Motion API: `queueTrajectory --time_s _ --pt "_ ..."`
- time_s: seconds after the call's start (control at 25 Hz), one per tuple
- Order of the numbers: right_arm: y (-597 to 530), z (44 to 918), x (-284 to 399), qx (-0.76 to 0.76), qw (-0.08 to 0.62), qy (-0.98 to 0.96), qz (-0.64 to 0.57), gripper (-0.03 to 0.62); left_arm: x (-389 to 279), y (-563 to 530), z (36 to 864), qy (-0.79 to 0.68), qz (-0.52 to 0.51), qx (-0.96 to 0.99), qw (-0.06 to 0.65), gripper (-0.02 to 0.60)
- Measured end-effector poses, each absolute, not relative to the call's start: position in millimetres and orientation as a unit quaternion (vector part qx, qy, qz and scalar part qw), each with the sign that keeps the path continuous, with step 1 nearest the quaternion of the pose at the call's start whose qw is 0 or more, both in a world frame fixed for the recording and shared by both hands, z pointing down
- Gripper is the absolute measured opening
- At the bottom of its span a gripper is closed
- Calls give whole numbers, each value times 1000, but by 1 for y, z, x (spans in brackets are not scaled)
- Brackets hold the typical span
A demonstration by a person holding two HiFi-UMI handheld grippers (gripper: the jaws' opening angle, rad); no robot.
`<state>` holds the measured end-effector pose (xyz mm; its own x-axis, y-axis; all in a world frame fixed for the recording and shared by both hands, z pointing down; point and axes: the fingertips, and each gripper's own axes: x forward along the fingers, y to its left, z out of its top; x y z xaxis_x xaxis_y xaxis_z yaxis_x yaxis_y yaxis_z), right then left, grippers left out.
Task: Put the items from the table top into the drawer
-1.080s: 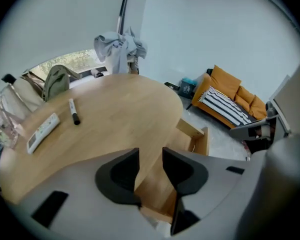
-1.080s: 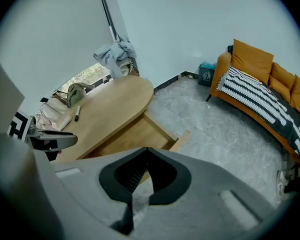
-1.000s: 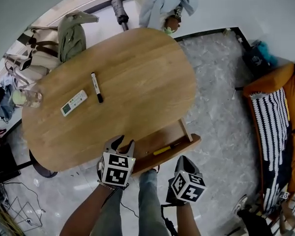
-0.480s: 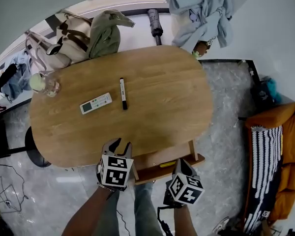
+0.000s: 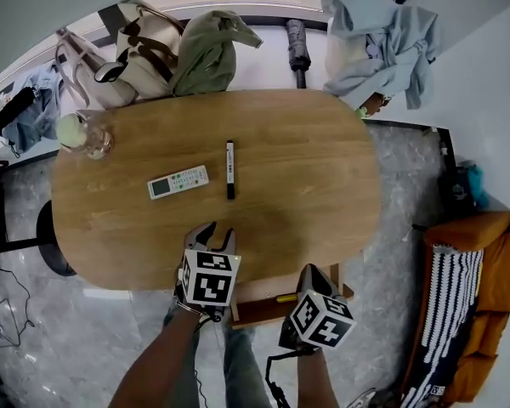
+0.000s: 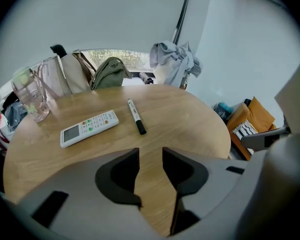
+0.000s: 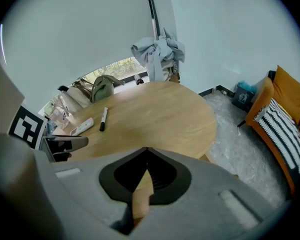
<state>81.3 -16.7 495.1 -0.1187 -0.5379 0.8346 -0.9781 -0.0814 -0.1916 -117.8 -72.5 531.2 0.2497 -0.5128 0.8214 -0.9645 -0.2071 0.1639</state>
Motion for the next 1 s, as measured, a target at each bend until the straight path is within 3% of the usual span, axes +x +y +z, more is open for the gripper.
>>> queueTrajectory --time_s 0.48,1.0 --pt "-91 495 78 608 261 -636 396 5 -123 -145 548 -530 329 704 340 144" --pt "-92 505 72 601 267 -630 413 5 -127 -193 559 -565 338 672 338 146"
